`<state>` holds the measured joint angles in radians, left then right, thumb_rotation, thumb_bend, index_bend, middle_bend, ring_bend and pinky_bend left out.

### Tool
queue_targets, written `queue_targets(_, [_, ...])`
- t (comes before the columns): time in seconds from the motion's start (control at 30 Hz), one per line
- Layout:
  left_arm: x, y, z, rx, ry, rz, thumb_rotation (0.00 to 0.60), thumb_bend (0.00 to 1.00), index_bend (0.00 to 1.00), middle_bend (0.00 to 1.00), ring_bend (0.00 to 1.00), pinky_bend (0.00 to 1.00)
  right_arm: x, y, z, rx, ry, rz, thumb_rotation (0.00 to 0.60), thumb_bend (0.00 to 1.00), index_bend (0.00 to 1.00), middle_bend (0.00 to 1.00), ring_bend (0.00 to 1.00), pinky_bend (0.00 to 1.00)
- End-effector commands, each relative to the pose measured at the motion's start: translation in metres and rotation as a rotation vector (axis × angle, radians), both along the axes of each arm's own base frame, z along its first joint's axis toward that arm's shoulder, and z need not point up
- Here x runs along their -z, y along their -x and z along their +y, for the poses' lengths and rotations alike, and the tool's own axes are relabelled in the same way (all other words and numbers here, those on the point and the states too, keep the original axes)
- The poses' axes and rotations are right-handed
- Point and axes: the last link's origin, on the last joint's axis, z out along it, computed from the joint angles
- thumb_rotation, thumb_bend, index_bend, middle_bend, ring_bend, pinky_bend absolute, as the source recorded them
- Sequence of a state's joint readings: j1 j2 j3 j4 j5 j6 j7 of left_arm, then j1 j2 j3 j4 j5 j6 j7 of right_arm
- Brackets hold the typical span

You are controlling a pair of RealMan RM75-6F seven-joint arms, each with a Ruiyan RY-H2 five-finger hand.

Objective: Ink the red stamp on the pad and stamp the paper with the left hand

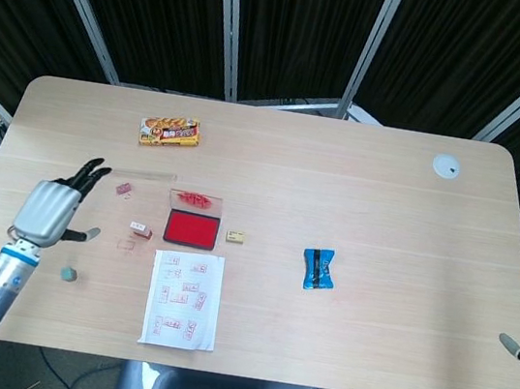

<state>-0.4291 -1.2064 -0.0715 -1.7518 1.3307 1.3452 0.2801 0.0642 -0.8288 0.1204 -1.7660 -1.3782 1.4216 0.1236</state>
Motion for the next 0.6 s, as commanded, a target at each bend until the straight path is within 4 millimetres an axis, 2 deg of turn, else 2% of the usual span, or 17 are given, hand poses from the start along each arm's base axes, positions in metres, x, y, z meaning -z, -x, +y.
queue_targets(0.03, [-0.028, 0.004, -0.041, -0.009, -0.071, 0.021, 0.600, 0.00, 0.00, 0.00, 0.00, 0.04, -0.003, -0.002, 0.002, -0.013, 0.001, -0.008, 0.600, 0.00, 0.00, 0.00, 0.00, 0.00])
queue_targets(0.13, [-0.034, 0.007, -0.059, -0.041, -0.078, 0.028, 0.600, 0.00, 0.00, 0.00, 0.00, 0.00, -0.004, -0.004, 0.003, -0.024, 0.002, -0.013, 0.600, 0.00, 0.00, 0.00, 0.00, 0.00])
queue_targets(0.27, [-0.032, 0.011, -0.073, -0.058, -0.081, 0.035, 0.600, 0.00, 0.00, 0.00, 0.00, 0.00, -0.006, -0.006, 0.005, -0.039, 0.008, -0.019, 0.600, 0.00, 0.00, 0.00, 0.00, 0.00])
queue_targets(0.6, [-0.025, 0.017, -0.069, -0.049, -0.059, 0.027, 0.600, 0.00, 0.00, 0.00, 0.00, 0.00, -0.009, -0.005, 0.005, -0.033, 0.018, -0.016, 0.600, 0.00, 0.00, 0.00, 0.00, 0.00])
